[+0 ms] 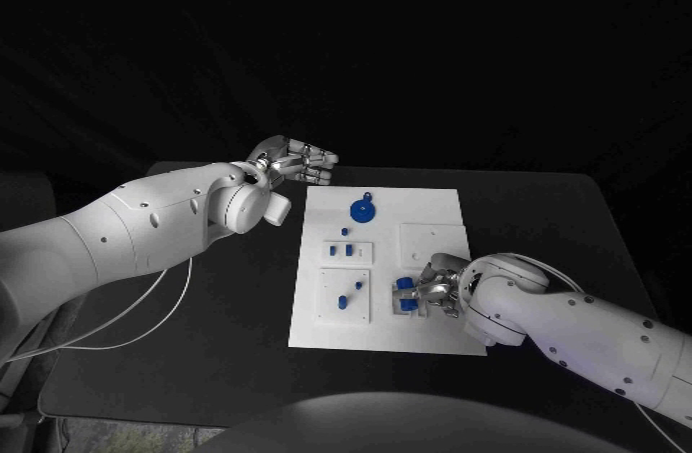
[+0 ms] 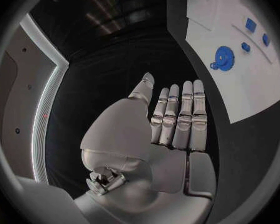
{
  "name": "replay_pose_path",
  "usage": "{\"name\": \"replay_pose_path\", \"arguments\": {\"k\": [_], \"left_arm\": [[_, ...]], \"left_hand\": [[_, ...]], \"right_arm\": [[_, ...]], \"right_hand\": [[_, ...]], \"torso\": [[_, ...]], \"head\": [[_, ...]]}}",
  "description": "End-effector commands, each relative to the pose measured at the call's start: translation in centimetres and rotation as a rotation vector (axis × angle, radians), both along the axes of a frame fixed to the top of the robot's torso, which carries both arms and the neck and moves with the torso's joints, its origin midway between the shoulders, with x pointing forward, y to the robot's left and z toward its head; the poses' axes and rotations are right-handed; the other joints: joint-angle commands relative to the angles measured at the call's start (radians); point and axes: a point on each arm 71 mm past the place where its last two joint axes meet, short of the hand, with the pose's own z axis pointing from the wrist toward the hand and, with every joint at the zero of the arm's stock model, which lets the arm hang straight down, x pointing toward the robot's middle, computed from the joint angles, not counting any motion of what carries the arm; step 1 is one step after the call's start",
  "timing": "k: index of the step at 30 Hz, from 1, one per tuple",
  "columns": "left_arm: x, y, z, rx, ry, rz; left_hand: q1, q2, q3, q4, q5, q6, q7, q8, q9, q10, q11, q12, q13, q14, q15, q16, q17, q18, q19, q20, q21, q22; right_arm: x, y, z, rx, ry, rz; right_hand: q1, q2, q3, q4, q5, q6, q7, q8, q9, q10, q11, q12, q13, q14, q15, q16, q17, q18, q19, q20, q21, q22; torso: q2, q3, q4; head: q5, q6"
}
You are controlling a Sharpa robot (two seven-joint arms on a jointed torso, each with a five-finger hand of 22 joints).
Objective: Assemble the parts on the task board
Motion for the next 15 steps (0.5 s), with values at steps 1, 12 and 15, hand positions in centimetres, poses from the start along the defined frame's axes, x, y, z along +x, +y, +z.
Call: {"name": "replay_pose_path", "arguments": {"k": [1,12,15], "left_arm": [[-0.05,-0.23,0.06,-0.007,0.000,-0.017],[-0.05,-0.20,0.05,-0.007,0.001,-0.018],[-0.05,-0.18,0.04,-0.007,0.001,-0.018]], "left_hand": [[-0.011,0.001,0.001,0.006,-0.005,-0.008,-0.001,-0.003,0.001,-0.005,0.000,-0.005,-0.001,-0.009,0.000,-0.003,0.001,0.015,0.001,0.006,0.000,-0.001],[-0.011,0.001,0.001,0.006,-0.005,-0.008,-0.001,-0.003,0.001,-0.005,0.000,-0.005,-0.001,-0.009,0.000,-0.003,0.001,0.015,0.001,0.006,0.000,-0.001],[-0.011,0.001,0.001,0.006,-0.005,-0.008,-0.001,-0.003,0.001,-0.005,0.000,-0.005,-0.001,-0.009,0.000,-0.003,0.001,0.015,0.001,0.006,0.000,-0.001]], "right_arm": [[-0.09,0.12,0.01,0.003,0.001,0.008],[-0.14,-0.04,0.04,-0.003,0.003,0.009],[-0.16,-0.06,0.06,-0.003,0.001,0.008]], "right_hand": [[-0.004,0.004,0.005,0.002,-0.006,0.008,0.000,-0.001,0.001,0.004,0.001,-0.006,-0.001,-0.001,-0.006,-0.005,0.000,-0.020,0.053,-0.005,0.001,0.017],[-0.003,0.006,0.006,0.000,-0.006,0.013,-0.001,0.000,0.000,0.005,0.000,-0.009,-0.003,0.000,-0.006,-0.005,0.002,-0.021,0.053,-0.005,0.000,0.017],[-0.002,0.007,0.008,-0.001,-0.006,0.013,-0.002,-0.001,0.000,0.006,0.000,-0.008,-0.003,0.000,-0.006,-0.006,0.002,-0.021,0.053,-0.005,0.002,0.018]], "torso": [[0.000,0.0003,0.0000],[0.000,-0.0001,0.0003],[0.000,0.0001,0.0001]], "head": [[0.000,0.000],[0.000,-0.001],[0.000,-0.001]]}}
